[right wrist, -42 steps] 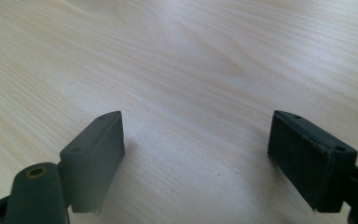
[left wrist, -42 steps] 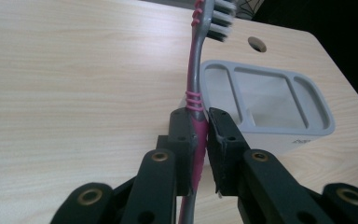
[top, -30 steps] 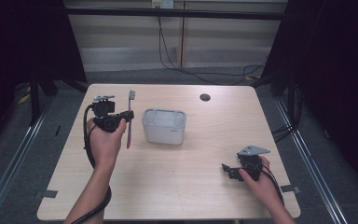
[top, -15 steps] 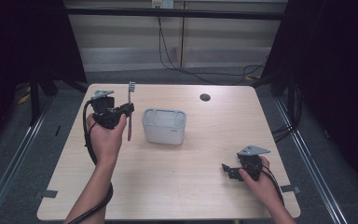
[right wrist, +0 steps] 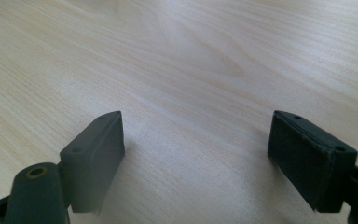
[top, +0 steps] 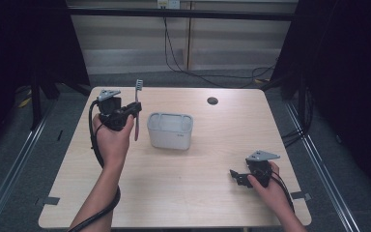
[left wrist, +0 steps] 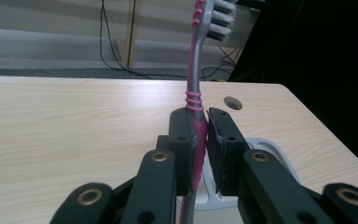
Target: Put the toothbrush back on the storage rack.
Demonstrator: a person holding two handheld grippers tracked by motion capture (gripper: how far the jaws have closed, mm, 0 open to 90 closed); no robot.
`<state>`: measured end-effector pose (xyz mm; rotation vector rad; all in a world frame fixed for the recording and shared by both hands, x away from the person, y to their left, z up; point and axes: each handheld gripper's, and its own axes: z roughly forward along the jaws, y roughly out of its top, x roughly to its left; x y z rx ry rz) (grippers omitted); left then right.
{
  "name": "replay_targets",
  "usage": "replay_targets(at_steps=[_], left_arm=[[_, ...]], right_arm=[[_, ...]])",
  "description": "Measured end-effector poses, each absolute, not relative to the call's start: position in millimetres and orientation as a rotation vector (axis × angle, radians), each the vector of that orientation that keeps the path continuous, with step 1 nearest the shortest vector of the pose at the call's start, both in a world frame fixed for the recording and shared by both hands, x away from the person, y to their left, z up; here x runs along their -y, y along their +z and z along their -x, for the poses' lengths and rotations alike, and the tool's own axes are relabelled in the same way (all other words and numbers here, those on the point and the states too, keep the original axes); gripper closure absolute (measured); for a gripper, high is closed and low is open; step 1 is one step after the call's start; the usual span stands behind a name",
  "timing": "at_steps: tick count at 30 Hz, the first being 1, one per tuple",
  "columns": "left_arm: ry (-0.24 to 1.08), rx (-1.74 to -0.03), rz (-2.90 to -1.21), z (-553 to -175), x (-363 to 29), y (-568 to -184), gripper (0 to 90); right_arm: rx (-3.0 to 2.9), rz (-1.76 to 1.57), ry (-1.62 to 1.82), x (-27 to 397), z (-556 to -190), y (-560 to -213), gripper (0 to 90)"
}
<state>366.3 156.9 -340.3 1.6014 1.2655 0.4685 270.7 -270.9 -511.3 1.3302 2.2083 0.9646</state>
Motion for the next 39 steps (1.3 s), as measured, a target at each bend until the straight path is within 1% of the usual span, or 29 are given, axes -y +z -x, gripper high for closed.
replay_targets(at_steps=[15, 39], left_arm=[[0.496, -1.223, -1.594, -375.7, -142.5, -332.1, 80.4], [0.499, -1.225, -1.577, -392.5, -128.5, -333.7, 80.3]], right_arm=[[-2.208, -1.330, 0.965, 270.8, -270.7, -511.3, 18.2], [-2.207, -1.333, 0.966, 270.6, -270.6, -511.3, 18.2]])
